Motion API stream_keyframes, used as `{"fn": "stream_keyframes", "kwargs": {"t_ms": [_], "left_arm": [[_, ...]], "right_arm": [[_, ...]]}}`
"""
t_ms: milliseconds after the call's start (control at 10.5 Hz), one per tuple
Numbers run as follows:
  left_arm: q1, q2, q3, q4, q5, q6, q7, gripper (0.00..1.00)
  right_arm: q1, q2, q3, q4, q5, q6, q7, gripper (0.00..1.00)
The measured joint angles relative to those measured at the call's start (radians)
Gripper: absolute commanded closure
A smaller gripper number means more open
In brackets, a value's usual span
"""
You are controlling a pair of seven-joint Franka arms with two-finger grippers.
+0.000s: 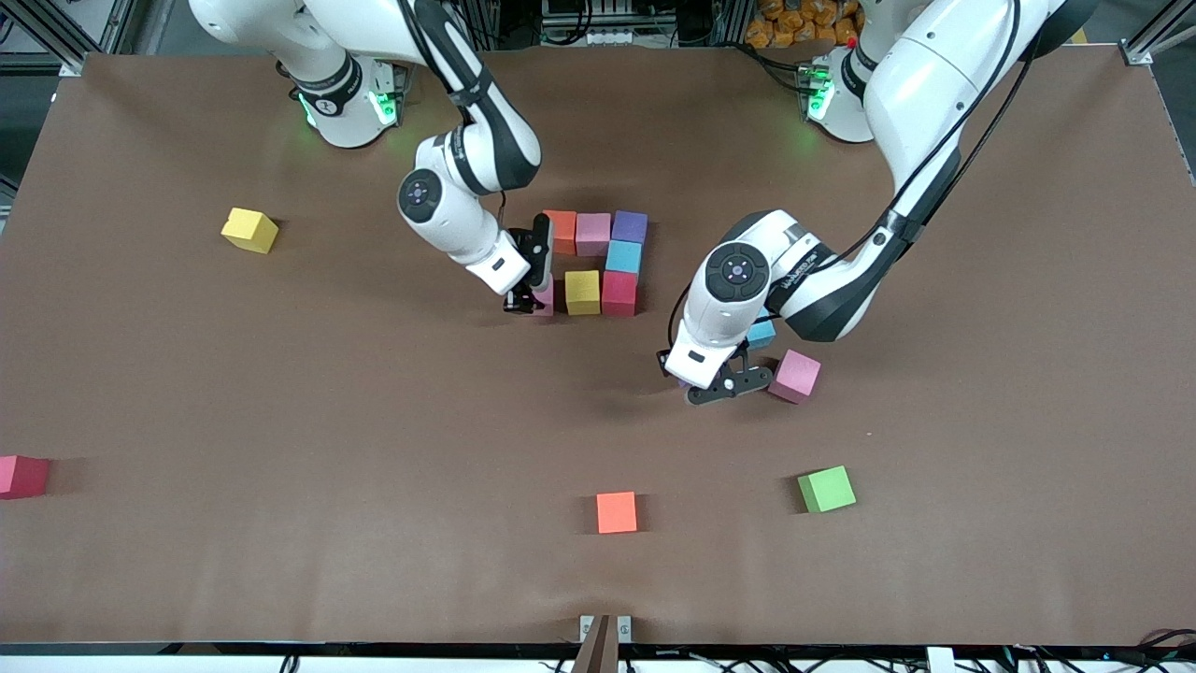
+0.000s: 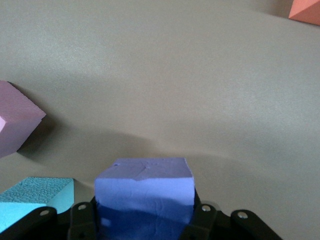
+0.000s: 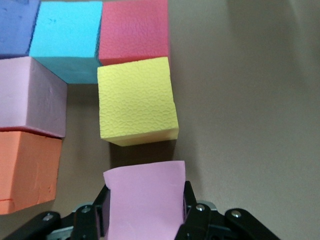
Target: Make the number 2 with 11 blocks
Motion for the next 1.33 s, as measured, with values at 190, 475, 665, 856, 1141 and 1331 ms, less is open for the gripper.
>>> {"fn": "stream_keyframes", "kwargs": {"t_ms": [190,475,665,856,1141,1331], "left_arm": [[0.0,0.0,0.0,0.0,0.0,0.0,0.0,1.0],[0.0,0.0,0.0,0.0,0.0,0.0,0.0,1.0],[0.0,0.0,0.0,0.0,0.0,0.0,0.0,1.0],[0.0,0.0,0.0,0.0,0.0,0.0,0.0,1.0],[0.0,0.0,0.001,0.0,0.0,-0.001,0.0,1.0],[0.0,0.0,0.001,0.0,0.0,-0.001,0.0,1.0]], "right_arm": [[-0.002,0.005,0.0,0.0,0.155,-0.011,-0.166,1.0],[-0.003,0.005,0.002,0.002,0.163,-0.013,-0.186,1.0],[-0.003,0.005,0.008,0.003,0.163,-0.013,-0.193,1.0],[-0.003,0.005,0.01,0.003,0.163,-0.013,-0.193,1.0],[-0.002,0.006,0.011,0.004,0.163,-0.013,-0.193,1.0],[-0.002,0.006,0.012,0.004,0.163,-0.013,-0.193,1.0]]}}
